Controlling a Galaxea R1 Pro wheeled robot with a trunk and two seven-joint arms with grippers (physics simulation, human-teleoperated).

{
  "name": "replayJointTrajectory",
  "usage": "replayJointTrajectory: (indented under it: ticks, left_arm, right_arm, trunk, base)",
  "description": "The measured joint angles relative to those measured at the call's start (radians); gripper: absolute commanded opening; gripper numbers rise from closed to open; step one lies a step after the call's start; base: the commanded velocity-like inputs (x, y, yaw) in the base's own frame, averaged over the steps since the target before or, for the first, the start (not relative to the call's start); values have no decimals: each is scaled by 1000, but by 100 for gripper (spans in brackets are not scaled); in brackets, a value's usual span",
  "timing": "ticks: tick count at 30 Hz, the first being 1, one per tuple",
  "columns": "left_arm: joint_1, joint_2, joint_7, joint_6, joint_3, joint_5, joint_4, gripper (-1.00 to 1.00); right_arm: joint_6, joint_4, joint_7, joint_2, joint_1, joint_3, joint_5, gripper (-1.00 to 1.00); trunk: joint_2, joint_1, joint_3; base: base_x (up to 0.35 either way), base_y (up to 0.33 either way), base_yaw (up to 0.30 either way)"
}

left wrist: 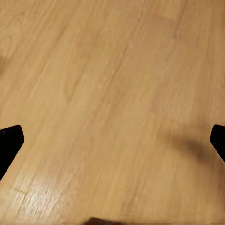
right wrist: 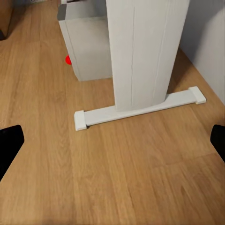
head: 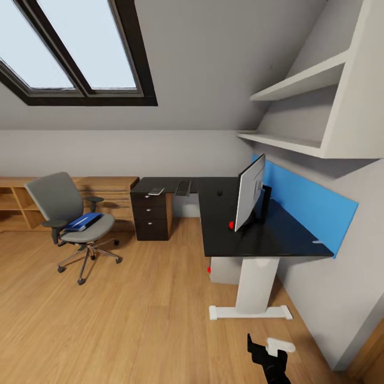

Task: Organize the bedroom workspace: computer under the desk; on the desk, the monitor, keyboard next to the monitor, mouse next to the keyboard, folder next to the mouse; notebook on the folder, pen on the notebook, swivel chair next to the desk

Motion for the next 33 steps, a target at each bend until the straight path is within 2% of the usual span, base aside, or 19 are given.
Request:
replayJointTrajectory:
  ticks: [1,2,3,6,20,23,25,28,31,32,33]
  left_arm:
    - [0,0,0,1,0,0,6,100]
    - [-1,0,0,44,0,0,16,100]
    - [-1,0,0,60,0,0,17,100]
    - [-1,0,0,84,0,-1,18,100]
    - [-1,3,0,86,0,-1,19,100]
    - [-1,2,0,86,0,-2,19,100]
    - [-1,2,0,87,0,-2,20,100]
    - [-1,1,0,87,0,-2,21,100]
    - [-1,2,0,85,0,-2,21,100]
    - [-1,2,0,84,1,-1,21,100]
    - [-1,2,0,84,1,-1,21,100]
  right_arm:
    - [0,0,0,-1,0,0,0,100]
    - [-2,-2,0,-4,0,0,0,100]
    - [-2,-2,0,-5,0,0,1,100]
    - [-2,-5,0,-4,0,0,1,100]
    - [-5,-10,0,1,0,3,5,100]
    - [1,-41,-2,1,-1,2,4,100]
    - [13,-96,-7,4,-1,1,3,100]
    - [73,-200,-27,25,-2,1,3,100]
    - [202,-335,-63,59,-3,6,7,100]
    - [276,-409,-76,76,-3,9,10,100]
    - [315,-448,-82,85,-3,12,10,100]
  trunk:
    - [7,-4,3]
    - [14,-8,6]
    - [21,-12,9]
    - [42,-23,19]
    - [140,-77,63]
    - [161,-88,72]
    - [175,-96,78]
    - [196,-107,88]
    - [217,-119,97]
    - [224,-123,101]
    - [231,-127,104]
  base:
    - [0,0,0]
    - [0,0,0]
    - [0,0,0]
    - [0,0,0]
    - [0,0,0]
    - [0,0,0]
    - [0,0,0]
    - [0,0,0]
    - [0,0,0]
    - [0,0,0]
    - [0,0,0]
